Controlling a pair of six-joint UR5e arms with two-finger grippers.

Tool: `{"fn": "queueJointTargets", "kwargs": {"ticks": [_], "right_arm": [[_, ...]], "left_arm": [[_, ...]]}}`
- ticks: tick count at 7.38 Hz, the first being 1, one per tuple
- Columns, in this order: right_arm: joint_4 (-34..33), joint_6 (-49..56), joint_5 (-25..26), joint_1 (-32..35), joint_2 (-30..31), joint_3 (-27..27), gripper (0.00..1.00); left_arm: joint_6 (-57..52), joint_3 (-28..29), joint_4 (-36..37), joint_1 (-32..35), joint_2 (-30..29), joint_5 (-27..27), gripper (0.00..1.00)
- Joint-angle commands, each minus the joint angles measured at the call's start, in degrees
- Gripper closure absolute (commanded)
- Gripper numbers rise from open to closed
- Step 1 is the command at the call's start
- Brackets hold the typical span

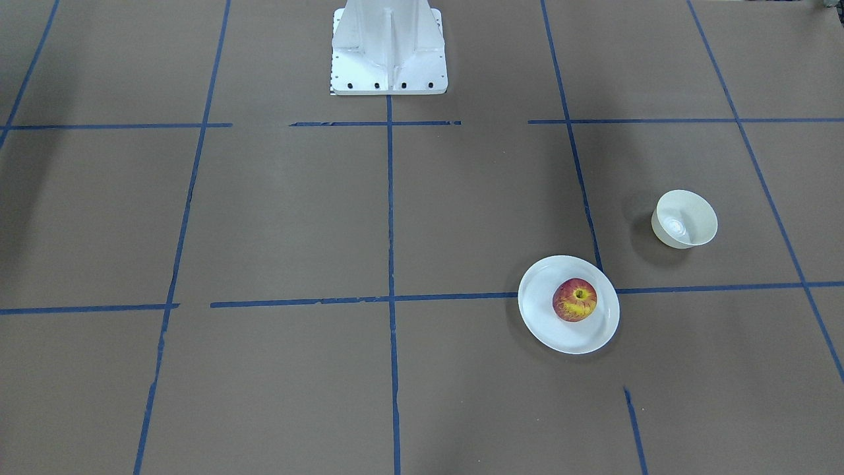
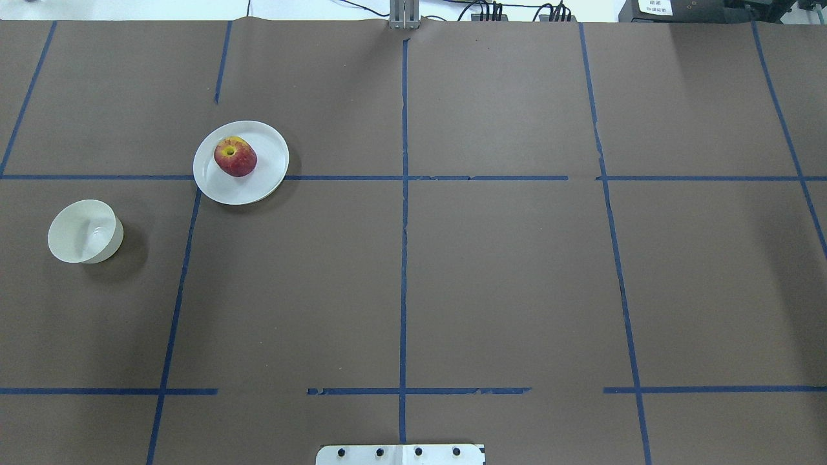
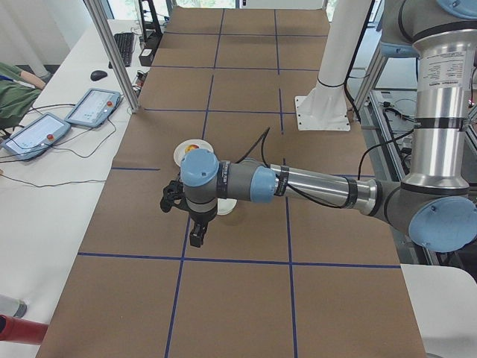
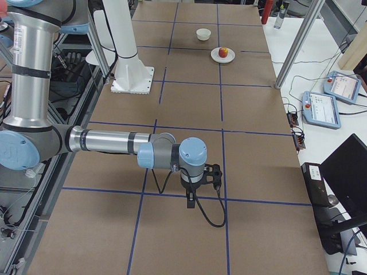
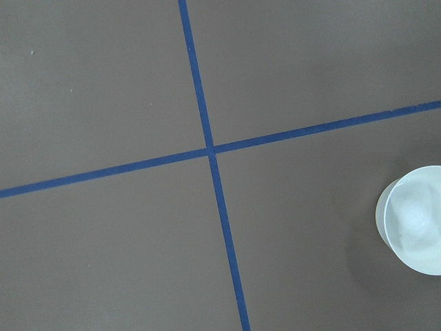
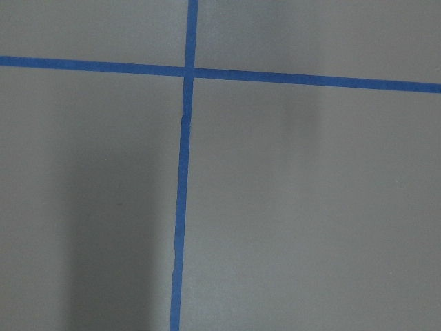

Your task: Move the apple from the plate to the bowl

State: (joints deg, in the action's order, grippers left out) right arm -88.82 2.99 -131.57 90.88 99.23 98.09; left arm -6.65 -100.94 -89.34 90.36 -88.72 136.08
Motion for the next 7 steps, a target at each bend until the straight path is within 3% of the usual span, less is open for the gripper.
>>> {"fn": "queueJointTargets", "kwargs": {"ticks": [1,3,5,7], "right_arm": [[0.05,0.00,0.00,0.00,0.00,0.00,0.00],[0.05,0.00,0.00,0.00,0.00,0.00,0.00],[0.05,0.00,0.00,0.00,0.00,0.00,0.00],[0.05,0.00,0.00,0.00,-0.08,0.00,0.00]], "left_arm": [[9.86,0.65,-4.52,-7.43,-4.49,-0.72,0.00],[23.19,1.97,-4.52,-13.33,-12.49,-1.42,0.00],[36.74,4.95,-4.61,-21.15,-19.52,-6.59,0.00],[51.13,12.38,-5.66,-29.67,-28.91,-6.97,0.00]]}}
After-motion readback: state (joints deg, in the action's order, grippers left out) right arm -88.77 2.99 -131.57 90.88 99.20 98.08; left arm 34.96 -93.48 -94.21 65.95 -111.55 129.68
